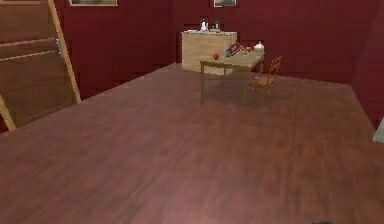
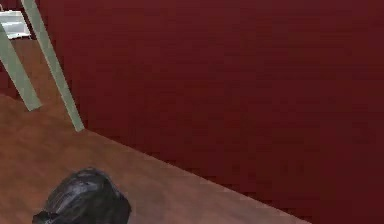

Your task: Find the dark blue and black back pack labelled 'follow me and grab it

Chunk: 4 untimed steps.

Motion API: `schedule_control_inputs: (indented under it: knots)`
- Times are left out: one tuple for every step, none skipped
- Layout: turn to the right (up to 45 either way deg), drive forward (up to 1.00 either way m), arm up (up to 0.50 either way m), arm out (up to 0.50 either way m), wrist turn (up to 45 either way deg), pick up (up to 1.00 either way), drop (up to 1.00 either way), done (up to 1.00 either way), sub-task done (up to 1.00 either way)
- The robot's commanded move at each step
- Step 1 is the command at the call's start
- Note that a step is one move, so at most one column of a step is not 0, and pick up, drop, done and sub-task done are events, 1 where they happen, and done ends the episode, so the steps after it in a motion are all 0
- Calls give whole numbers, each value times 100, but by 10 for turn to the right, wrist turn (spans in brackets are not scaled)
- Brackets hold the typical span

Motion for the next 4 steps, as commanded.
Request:
schedule_control_inputs:
  knots:
    - [-180, 0, 0, 0, 0, 0, 0, 0, 0]
    - [0, 50, 0, 0, 0, 0, 0, 0, 0]
    - [420, 0, 0, 0, 0, 0, 0, 0, 0]
    - [0, 100, 0, 0, 0, 0, 0, 0, 0]
